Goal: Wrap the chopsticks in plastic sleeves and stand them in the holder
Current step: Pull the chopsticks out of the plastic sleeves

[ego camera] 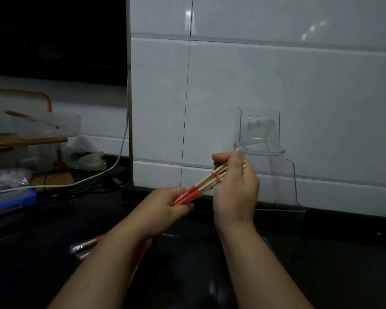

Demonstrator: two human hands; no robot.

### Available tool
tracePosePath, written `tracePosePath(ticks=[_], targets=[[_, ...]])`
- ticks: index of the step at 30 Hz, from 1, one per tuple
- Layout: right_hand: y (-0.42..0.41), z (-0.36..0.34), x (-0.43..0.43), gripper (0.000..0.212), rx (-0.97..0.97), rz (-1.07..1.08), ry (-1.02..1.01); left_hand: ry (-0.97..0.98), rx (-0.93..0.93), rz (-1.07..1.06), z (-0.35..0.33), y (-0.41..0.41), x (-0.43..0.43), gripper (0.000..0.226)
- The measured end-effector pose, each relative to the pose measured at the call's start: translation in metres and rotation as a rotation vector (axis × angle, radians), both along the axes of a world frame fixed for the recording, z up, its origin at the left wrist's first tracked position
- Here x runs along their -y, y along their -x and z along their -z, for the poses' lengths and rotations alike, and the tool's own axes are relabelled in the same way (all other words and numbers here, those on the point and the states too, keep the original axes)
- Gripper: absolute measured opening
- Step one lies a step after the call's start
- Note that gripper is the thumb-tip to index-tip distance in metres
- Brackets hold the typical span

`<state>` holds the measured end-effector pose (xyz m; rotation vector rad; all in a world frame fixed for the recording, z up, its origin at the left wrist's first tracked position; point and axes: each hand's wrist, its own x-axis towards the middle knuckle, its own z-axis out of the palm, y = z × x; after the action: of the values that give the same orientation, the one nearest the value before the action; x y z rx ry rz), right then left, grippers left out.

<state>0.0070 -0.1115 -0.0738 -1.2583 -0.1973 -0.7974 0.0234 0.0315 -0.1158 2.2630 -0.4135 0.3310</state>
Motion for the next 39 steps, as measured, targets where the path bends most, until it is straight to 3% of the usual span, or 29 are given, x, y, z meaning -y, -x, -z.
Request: tracePosePath(ticks=[4,6,9,12,20,24,29,31,36,39], targets=[[0.009,-0.005,0.0,0.037,0.17,0.125,-0.093,-0.023,0.059,-0.064,0.0,0.001,0.0,0.016],[0.014,-0.008,-0.002,0.032,0.212,0.072,-0.088,-0.005,0.088,-0.085,-0.002,0.002,0.001,0.023],[0.014,-0.008,-0.004,0.03,0.111,-0.078,-0.008,0.055,0.09,-0.085,-0.004,0.004,0.004,0.021],[0.01,-0.006,-0.002,0.042,0.039,-0.065,-0.001,0.029,0.078,-0.076,-0.006,0.007,0.005,0.016],[0.024,-0.034,0.016,0.038,0.211,0.127,-0.489,0.002,0.025,-0.245,-0.003,0.001,0.001,0.02],[0.034,-0.031,0.006,0.036,0.293,0.118,-0.415,0.15,-0.006,-0.351,-0.006,-0.001,-0.002,0.014],[0.037,-0.03,0.01,0.031,0.4,0.075,-0.357,0.111,-0.014,-0.575,-0.004,-0.007,-0.011,0.023],[0.034,-0.027,0.009,0.032,0.314,0.052,-0.242,0.272,-0.012,-0.574,-0.005,-0.009,-0.012,0.024],[0.02,-0.014,0.002,0.035,-0.079,0.027,0.352,1.232,-0.258,-0.301,-0.017,-0.003,-0.003,0.031],[0.011,-0.006,-0.002,0.033,-0.23,-0.057,0.571,1.474,-0.245,-0.186,-0.023,-0.001,-0.004,0.034]])
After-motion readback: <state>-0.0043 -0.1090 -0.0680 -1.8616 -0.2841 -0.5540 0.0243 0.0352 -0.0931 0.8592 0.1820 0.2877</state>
